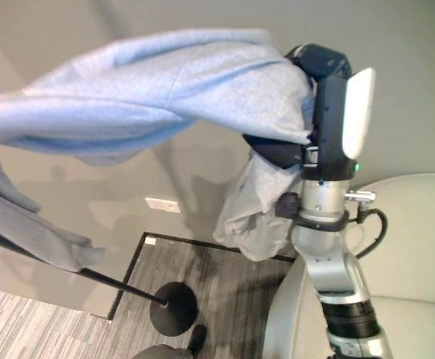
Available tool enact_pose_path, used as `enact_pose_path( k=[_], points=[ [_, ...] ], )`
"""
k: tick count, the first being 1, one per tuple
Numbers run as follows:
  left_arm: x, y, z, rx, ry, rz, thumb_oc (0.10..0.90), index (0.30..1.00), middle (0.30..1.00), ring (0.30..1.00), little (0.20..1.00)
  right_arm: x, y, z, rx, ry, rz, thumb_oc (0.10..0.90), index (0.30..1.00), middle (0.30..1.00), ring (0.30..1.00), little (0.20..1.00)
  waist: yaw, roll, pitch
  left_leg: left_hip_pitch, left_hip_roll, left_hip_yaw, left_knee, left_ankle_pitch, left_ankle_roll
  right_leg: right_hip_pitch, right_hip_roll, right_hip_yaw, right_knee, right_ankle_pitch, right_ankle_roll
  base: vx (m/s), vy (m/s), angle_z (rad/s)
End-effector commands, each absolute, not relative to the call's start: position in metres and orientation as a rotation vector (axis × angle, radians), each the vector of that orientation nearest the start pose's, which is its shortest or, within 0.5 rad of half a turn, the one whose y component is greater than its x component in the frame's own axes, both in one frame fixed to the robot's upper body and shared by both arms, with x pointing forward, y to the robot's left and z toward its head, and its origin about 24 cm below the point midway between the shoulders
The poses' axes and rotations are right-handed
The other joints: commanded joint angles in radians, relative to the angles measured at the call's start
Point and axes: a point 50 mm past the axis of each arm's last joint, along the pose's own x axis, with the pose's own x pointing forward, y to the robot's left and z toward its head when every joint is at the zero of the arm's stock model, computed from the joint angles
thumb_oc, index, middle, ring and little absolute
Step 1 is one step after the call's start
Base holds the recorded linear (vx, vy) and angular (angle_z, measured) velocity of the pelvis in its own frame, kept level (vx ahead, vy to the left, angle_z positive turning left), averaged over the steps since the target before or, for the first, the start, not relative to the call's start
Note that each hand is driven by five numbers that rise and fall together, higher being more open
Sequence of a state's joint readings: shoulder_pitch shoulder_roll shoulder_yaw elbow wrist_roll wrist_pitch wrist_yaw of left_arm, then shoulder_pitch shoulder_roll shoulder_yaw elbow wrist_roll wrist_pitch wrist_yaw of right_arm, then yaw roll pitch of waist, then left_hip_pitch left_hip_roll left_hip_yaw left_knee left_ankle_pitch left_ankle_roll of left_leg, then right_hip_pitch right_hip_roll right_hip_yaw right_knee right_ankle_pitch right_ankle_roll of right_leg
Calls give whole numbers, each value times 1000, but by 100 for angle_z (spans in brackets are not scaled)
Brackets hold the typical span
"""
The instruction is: Hang the clothes on the sofa on the clothes rack.
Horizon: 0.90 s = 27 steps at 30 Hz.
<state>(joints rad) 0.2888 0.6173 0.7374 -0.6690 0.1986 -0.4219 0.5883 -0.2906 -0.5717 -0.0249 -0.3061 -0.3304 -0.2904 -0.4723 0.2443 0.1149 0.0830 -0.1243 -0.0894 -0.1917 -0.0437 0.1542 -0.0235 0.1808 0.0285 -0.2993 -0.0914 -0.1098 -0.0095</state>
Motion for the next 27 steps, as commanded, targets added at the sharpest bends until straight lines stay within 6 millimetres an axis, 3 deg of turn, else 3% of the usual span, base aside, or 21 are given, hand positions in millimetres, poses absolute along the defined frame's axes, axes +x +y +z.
enact_pose_path(
  k=[1, 13, 17, 22, 27],
  points=[
    [101, 282, 280, 891, -1335, 826, 400, 300, 300, 300, 300, 230, -184, 271, -588, -1293, -342, 400, 300, 300, 300, 300, 23, 6, -136, -3, 97, 32, 8, -30, -43, -95, -43, 12, 4, 9, 47, -3, -9, 9],
    [102, 285, 290, 930, -1354, 818, 400, 300, 300, 300, 300, 234, -180, 278, -598, -1307, -318, 400, 300, 300, 300, 300, 52, 25, -139, -15, 82, 23, -2, -13, -49, -99, -55, -21, 4, 11, 53, -4, -3, 5],
    [96, 300, 301, 1045, -1361, 934, 400, 300, 300, 300, 300, 235, -171, 282, -615, -1328, -242, 400, 300, 300, 300, 300, 68, 33, -150, -14, 81, 35, -5, -16, -47, -102, -60, -31, 4, 15, 60, 8, 11, 17],
    [84, 320, 312, 1160, -1324, 1078, 400, 300, 300, 300, 300, 237, -168, 290, -625, -1364, -243, 400, 300, 300, 300, 300, 95, 24, -165, -6, 87, 40, -8, -23, -44, -101, -59, -11, 4, 14, 61, 22, -1, -6],
    [86, 320, 314, 1197, -1307, 1042, 400, 300, 300, 300, 300, 237, -173, 294, -619, -1387, -309, 400, 300, 300, 300, 300, 103, 18, -163, -9, 87, 35, -1, -25, -43, -97, -57, -8, 4, 12, 58, 6, -4, -2]
  ],
)
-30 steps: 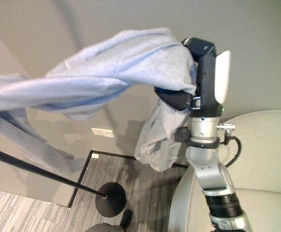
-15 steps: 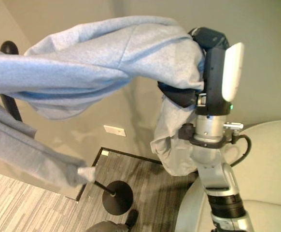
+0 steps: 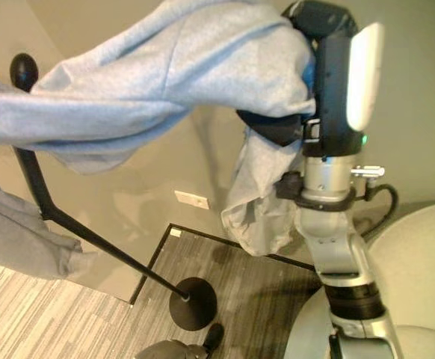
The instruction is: Hang the clothes on the sofa on the clothes rack.
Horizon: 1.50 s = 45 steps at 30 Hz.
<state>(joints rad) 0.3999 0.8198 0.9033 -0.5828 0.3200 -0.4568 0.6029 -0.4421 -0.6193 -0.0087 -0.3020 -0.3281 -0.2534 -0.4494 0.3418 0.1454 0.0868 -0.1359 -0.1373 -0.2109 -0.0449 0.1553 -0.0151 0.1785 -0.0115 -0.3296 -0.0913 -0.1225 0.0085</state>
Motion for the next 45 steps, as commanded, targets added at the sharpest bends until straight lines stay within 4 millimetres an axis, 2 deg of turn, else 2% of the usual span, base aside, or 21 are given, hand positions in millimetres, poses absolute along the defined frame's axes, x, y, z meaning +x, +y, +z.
enact_pose_path(
  k=[1, 7, 12, 15, 17, 18, 20, 21, 23, 25, 27, 30, 31, 33, 34, 35, 38, 41, 43, 44, 45],
  points=[
    [87, 319, 312, 1187, -1288, 1006, 400, 300, 300, 300, 300, 236, -176, 294, -625, -1385, -328, 400, 300, 300, 300, 300, 7, -14, -164, 1, 132, 52, 4, -27, -51, -93, -17, 18, 4, 25, 40, -7, -1, 6],
    [87, 319, 296, 992, -1160, 799, 400, 300, 300, 300, 300, 235, -187, 292, -664, -1337, -390, 400, 300, 300, 300, 300, 14, -9, -151, -20, 106, 54, 72, -63, -44, -84, -31, -10, 4, 26, 43, -11, 9, 11],
    [93, 321, 297, 862, -1157, 733, 400, 300, 300, 300, 300, 238, -184, 289, -649, -1312, -368, 400, 300, 300, 300, 300, 24, -10, -112, -36, 75, 73, 245, -135, -46, -96, -68, -20, 4, 50, 38, -43, 18, 3],
    [100, 312, 302, 867, -1191, 679, 400, 300, 300, 300, 300, 238, -183, 289, -638, -1317, -363, 400, 300, 300, 300, 300, 9, -19, -98, -20, 82, 95, 354, -189, -43, -123, -84, -48, 5, 77, 40, -104, 3, 43],
    [105, 305, 304, 855, -1228, 648, 400, 300, 300, 300, 300, 237, -182, 289, -643, -1324, -358, 400, 300, 300, 300, 300, -18, -33, -101, 46, 114, 124, 419, -232, -53, -154, -88, -71, 5, 88, 46, -92, -12, 44],
    [107, 303, 303, 840, -1238, 644, 400, 300, 300, 300, 300, 237, -183, 289, -647, -1324, -360, 400, 300, 300, 300, 300, -29, -36, -103, 71, 122, 128, 427, -229, -59, -166, -91, -82, 4, 96, 48, -125, 4, 50],
    [116, 301, 297, 797, -1234, 635, 400, 300, 300, 300, 300, 237, -186, 289, -678, -1313, -359, 400, 300, 300, 300, 300, -88, -33, -131, 198, 157, 121, 402, -212, -89, -220, -83, -121, 7, 107, 52, -151, 5, 53],
    [117, 301, 297, 793, -1234, 635, 400, 300, 300, 300, 300, 237, -187, 289, -683, -1313, -360, 400, 300, 300, 300, 300, -91, -34, -130, 199, 152, 115, 393, -202, -89, -219, -88, -128, 4, 113, 52, -133, -1, 102],
    [124, 299, 288, 713, -1230, 639, 400, 300, 300, 300, 300, 237, -189, 288, -711, -1302, -360, 400, 300, 300, 300, 300, -140, -10, -146, 268, 161, 93, 367, -170, -115, -266, -81, -158, 12, 120, 48, -223, 30, 35],
    [128, 299, 281, 660, -1207, 643, 400, 300, 300, 300, 300, 235, -189, 290, -737, -1305, -355, 400, 300, 300, 300, 300, -161, 13, -153, 270, 151, 70, 346, -173, -115, -288, -89, -170, 14, 136, 50, -282, 37, 13],
    [135, 294, 266, 547, -1176, 625, 400, 300, 300, 300, 300, 235, -189, 289, -825, -1285, -327, 400, 300, 300, 300, 300, -193, 44, -148, 278, 87, 54, 243, -323, -46, -354, -156, -183, 60, 185, 63, -423, 65, 59],
    [140, 290, 257, 487, -1147, 605, 400, 300, 300, 300, 300, 235, -192, 288, -869, -1259, -322, 400, 300, 300, 300, 300, -204, 53, -150, 271, 30, 70, 167, -395, 5, -407, -204, -192, 97, 206, 70, -259, 70, 22],
    [141, 288, 253, 462, -1136, 599, 400, 300, 300, 300, 300, 233, -193, 288, -901, -1257, -325, 400, 300, 300, 300, 300, -207, 65, -153, 272, 0, 73, 125, -411, 31, -438, -224, -169, 111, 223, 95, -252, 69, 16],
    [144, 286, 248, 443, -1110, 587, 400, 300, 300, 300, 300, 234, -194, 289, -934, -1245, -322, 400, 300, 300, 300, 300, -197, 71, -146, 261, -47, 82, 95, -388, 55, -464, -253, -170, 111, 252, 113, -209, 63, 1],
    [144, 286, 248, 442, -1110, 587, 400, 300, 300, 300, 300, 234, -194, 289, -935, -1245, -322, 400, 300, 300, 300, 300, -195, 70, -146, 261, -48, 84, 93, -386, 56, -467, -254, -167, 112, 252, 113, -205, 19, -18],
    [144, 285, 245, 438, -1096, 574, 400, 300, 300, 300, 300, 234, -195, 289, -948, -1239, -323, 400, 300, 300, 300, 300, -193, 68, -139, 246, -65, 101, 72, -356, 66, -477, -279, -181, 107, 276, 122, -186, -9, -27],
    [144, 284, 241, 449, -1071, 559, 400, 300, 300, 300, 300, 234, -196, 289, -952, -1235, -321, 400, 300, 300, 300, 300, -170, 71, -143, 232, -69, 125, 30, -300, 75, -512, -308, -125, 150, 273, 138, -195, -56, -35],
    [144, 284, 240, 462, -1070, 571, 400, 300, 300, 300, 300, 233, -195, 293, -972, -1251, -322, 400, 300, 300, 300, 300, -162, 85, -134, 220, -74, 151, 32, -277, 90, -517, -321, -139, 251, 247, 120, -161, -54, -32],
    [147, 285, 234, 479, -1048, 589, 400, 300, 300, 300, 300, 233, -192, 296, -997, -1261, -298, 400, 300, 300, 300, 300, -169, 121, -130, 204, -65, 160, 35, -248, 110, -490, -325, -87, 460, 166, 123, -189, -86, 13],
    [148, 286, 231, 505, -1028, 590, 400, 300, 300, 300, 300, 234, -189, 297, -992, -1276, -280, 400, 300, 300, 300, 300, -148, 135, -141, 181, -61, 171, 37, -223, 117, -464, -325, -39, 586, 148, 141, -107, -283, 61],
    [149, 289, 232, 517, -1033, 610, 400, 300, 300, 300, 300, 235, -192, 296, -1008, -1268, -278, 400, 300, 300, 300, 300, -140, 85, -149, 146, -60, 157, 32, -219, 87, -371, -246, 77, 461, 29, 127, -102, -355, 51]
  ],
)
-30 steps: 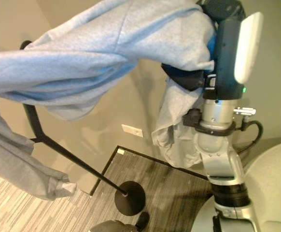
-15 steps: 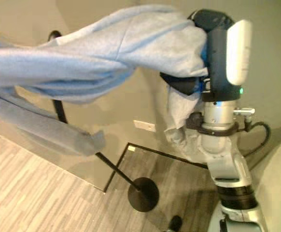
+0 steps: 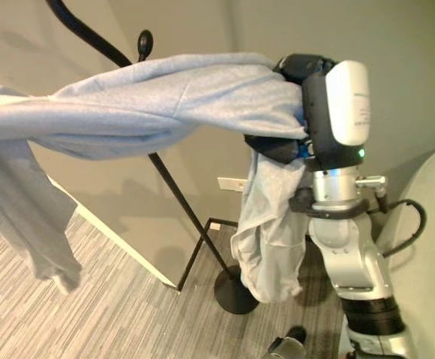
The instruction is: Hang the clothes on the sofa on the clothes rack.
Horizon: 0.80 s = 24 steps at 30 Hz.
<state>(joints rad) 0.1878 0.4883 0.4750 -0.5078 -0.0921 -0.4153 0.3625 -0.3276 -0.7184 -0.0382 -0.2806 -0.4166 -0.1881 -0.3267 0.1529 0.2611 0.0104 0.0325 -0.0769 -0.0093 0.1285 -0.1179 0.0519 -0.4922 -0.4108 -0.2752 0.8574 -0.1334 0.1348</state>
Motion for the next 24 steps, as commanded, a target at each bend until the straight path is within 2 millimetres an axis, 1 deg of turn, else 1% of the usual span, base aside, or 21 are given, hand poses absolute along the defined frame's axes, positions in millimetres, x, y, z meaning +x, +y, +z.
enact_pose_path(
  k=[1, 2, 3, 4, 5, 6, 7, 8, 9, 10, 12, 14, 15, 18, 20, 21, 22, 24],
  points=[
    [151, 294, 234, 550, -1023, 634, 400, 300, 300, 300, 300, 235, -193, 296, -998, -1269, -285, 400, 300, 300, 300, 300, 68, -50, -77, -36, -105, -36, -148, 66, -2, 317, 169, 30, -558, 40, -15, -66, -444, 28],
    [150, 305, 229, 582, -986, 719, 400, 300, 300, 300, 300, 238, -192, 302, -999, -1288, -293, 400, 300, 300, 300, 300, 96, -54, -104, -56, -91, -34, -167, 83, -22, 330, 164, 29, -635, 53, -8, -44, -328, -56],
    [153, 311, 226, 600, -961, 747, 400, 300, 300, 300, 300, 238, -192, 308, -1026, -1303, -290, 400, 300, 300, 300, 300, 94, -56, -119, -65, -68, -27, -171, 101, -34, 353, 186, 36, -704, 65, -15, 20, -326, -62],
    [156, 318, 225, 622, -941, 781, 400, 300, 300, 300, 300, 239, -192, 312, -1057, -1304, -275, 400, 300, 300, 300, 300, 94, -61, -126, -72, -55, -27, -173, 114, -47, 391, 202, 22, -767, 79, -24, 31, -277, -49],
    [160, 323, 223, 640, -923, 813, 400, 300, 300, 300, 300, 242, -195, 311, -1056, -1285, -270, 400, 300, 300, 300, 300, 92, -62, -125, -72, -49, -38, -174, 124, -56, 413, 212, 9, -798, 89, -31, 59, -212, -10],
    [163, 333, 217, 701, -861, 870, 400, 300, 300, 300, 300, 245, -198, 310, -1057, -1262, -250, 400, 300, 300, 300, 300, 95, -68, -133, -68, -42, -45, -175, 130, -64, 439, 220, -7, -826, 86, -40, 50, -128, -12],
    [164, 338, 217, 748, -838, 888, 400, 300, 300, 300, 300, 247, -198, 311, -1058, -1256, -238, 400, 300, 300, 300, 300, 95, -69, -137, -63, -40, -49, -176, 132, -67, 452, 225, -12, -841, 86, -42, 90, -90, -15],
    [168, 348, 215, 805, -791, 923, 400, 300, 300, 300, 300, 250, -198, 311, -1050, -1251, -220, 400, 300, 300, 300, 300, 95, -73, -143, -58, -39, -55, -175, 133, -71, 469, 233, -18, -858, 87, -45, 84, -24, 13],
    [171, 359, 212, 832, -735, 956, 400, 300, 300, 300, 300, 255, -196, 310, -1028, -1238, -194, 400, 300, 300, 300, 300, 97, -76, -147, -53, -38, -61, -173, 134, -72, 483, 238, -24, -864, 85, -48, 106, 20, 8],
    [176, 376, 207, 892, -644, 983, 400, 300, 300, 300, 300, 263, -192, 311, -1008, -1221, -159, 400, 300, 300, 300, 300, 96, -81, -151, -42, -38, -68, -175, 131, -73, 501, 241, -32, -869, 81, -49, 94, 65, 4],
    [184, 396, 199, 977, -506, 981, 400, 300, 300, 300, 300, 276, -189, 315, -1013, -1195, -128, 400, 300, 300, 300, 300, 96, -93, -154, -31, -41, -76, -176, 126, -72, 517, 242, -43, -866, 77, -47, 90, 109, 12],
    [193, 415, 194, 1048, -375, 978, 400, 300, 300, 300, 300, 293, -190, 318, -1028, -1132, -120, 400, 300, 300, 300, 300, 94, -112, -157, -22, -47, -79, -177, 117, -67, 529, 236, -51, -855, 75, -41, 80, 157, 41],
    [199, 425, 196, 1082, -321, 984, 400, 300, 300, 300, 300, 305, -190, 323, -1063, -1099, -129, 400, 300, 300, 300, 300, 95, -124, -159, -17, -51, -79, -175, 108, -60, 531, 228, -54, -840, 71, -36, 71, 168, 29],
    [203, 436, 199, 1110, -266, 1007, 400, 300, 300, 300, 300, 320, -192, 329, -1064, -1048, -153, 400, 300, 300, 300, 300, 96, -143, -162, -12, -62, -78, -172, 97, -49, 533, 210, -62, -816, 73, -27, 48, 155, 26],
    [206, 445, 201, 1118, -219, 1026, 400, 300, 300, 300, 300, 333, -191, 332, -1111, -1003, -170, 400, 300, 300, 300, 300, 96, -161, -165, -9, -70, -75, -169, 87, -38, 527, 197, -61, -796, 74, -22, 36, 135, 12],
    [207, 447, 202, 1118, -213, 1027, 400, 300, 300, 300, 300, 336, -190, 334, -1118, -994, -172, 400, 300, 300, 300, 300, 96, -166, -165, -10, -73, -73, -167, 84, -35, 524, 195, -59, -789, 72, -22, 22, 147, 12],
    [210, 453, 204, 1128, -178, 1037, 400, 300, 300, 300, 300, 347, -197, 336, -1146, -937, -212, 400, 300, 300, 300, 300, 93, -180, -162, -9, -76, -68, -164, 79, -27, 512, 190, -57, -761, 70, -17, 7, 125, 6],
    [211, 459, 211, 1128, -158, 1067, 400, 300, 300, 300, 300, 356, -203, 341, -1171, -888, -248, 400, 300, 300, 300, 300, 88, -190, -150, -8, -75, -59, -160, 72, -16, 477, 187, -42, -690, 55, -12, -7, 100, -12]
  ],
)
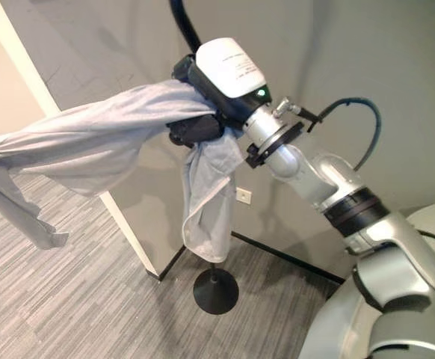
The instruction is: Hang the clothes on the sofa on the clothes rack.
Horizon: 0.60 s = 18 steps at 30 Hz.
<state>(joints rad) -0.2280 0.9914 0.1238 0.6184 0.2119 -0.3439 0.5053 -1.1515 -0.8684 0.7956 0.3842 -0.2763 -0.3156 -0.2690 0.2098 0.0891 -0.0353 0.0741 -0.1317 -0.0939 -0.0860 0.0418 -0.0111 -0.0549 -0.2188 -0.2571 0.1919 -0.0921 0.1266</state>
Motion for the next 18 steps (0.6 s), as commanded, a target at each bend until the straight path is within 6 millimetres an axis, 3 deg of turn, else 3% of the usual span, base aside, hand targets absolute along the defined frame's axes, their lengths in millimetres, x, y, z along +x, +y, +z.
enact_pose_path(
  k=[1, 2, 3, 4, 5, 7, 8, 11, 18],
  points=[
    [207, 467, 215, 1121, -133, 1101, 400, 300, 300, 300, 300, 362, -208, 341, -1179, -848, -273, 400, 300, 300, 300, 300, 24, -23, -92, -43, -14, 33, 59, -91, 54, 7, -6, -53, 66, 9, 12, 3, 91, -41],
    [201, 477, 219, 1112, -90, 1142, 400, 300, 300, 300, 300, 366, -211, 346, -1184, -825, -293, 400, 300, 300, 300, 300, 11, -27, -74, -19, -13, 37, 55, -97, 64, -55, -15, -29, 221, 38, 47, 8, 91, -59],
    [200, 480, 217, 1100, -62, 1149, 400, 300, 300, 300, 300, 368, -209, 348, -1186, -817, -290, 400, 300, 300, 300, 300, 5, -33, -63, -1, -14, 38, 50, -104, 68, -110, -22, -6, 299, 70, 72, 48, 60, -46],
    [203, 483, 223, 1106, -53, 1156, 400, 300, 300, 300, 300, 371, -210, 350, -1209, -793, -301, 400, 300, 300, 300, 300, -4, -45, -53, 16, -14, 41, 37, -116, 68, -159, -31, -3, 279, 85, 68, 79, -127, -36],
    [216, 476, 241, 1126, -115, 1142, 400, 300, 300, 300, 300, 372, -220, 356, -1244, -771, -358, 400, 300, 300, 300, 300, -24, -65, -32, 8, -19, 10, 44, -121, 54, -172, -23, 27, 80, 110, 42, 122, -218, -4],
    [225, 468, 247, 1114, -174, 1134, 400, 300, 300, 300, 300, 366, -229, 363, -1275, -784, -406, 400, 300, 300, 300, 300, -52, -58, -2, 23, 8, -18, 50, -134, 38, -189, -26, 119, -53, 165, 55, 121, -209, 17],
    [226, 465, 253, 1115, -198, 1139, 400, 300, 300, 300, 300, 359, -239, 371, -1278, -796, -445, 400, 300, 300, 300, 300, -55, -73, 1, 28, 6, -29, 53, -146, 37, -167, -22, 144, -112, 172, 53, 82, -110, 52],
    [226, 457, 257, 1116, -264, 1128, 400, 300, 300, 300, 300, 347, -257, 377, -1261, -804, -517, 400, 300, 300, 300, 300, -68, -103, -28, 21, 20, -33, 54, -160, 35, -151, -15, 144, -149, 204, 50, 135, -126, 49],
    [215, 463, 265, 1072, -287, 1177, 400, 300, 300, 300, 300, 337, -275, 376, -1250, -797, -555, 400, 300, 300, 300, 300, -101, -103, -76, 25, 104, -80, 70, -179, -2, -61, 63, 78, -217, 169, 22, 158, -160, 33]
  ],
)
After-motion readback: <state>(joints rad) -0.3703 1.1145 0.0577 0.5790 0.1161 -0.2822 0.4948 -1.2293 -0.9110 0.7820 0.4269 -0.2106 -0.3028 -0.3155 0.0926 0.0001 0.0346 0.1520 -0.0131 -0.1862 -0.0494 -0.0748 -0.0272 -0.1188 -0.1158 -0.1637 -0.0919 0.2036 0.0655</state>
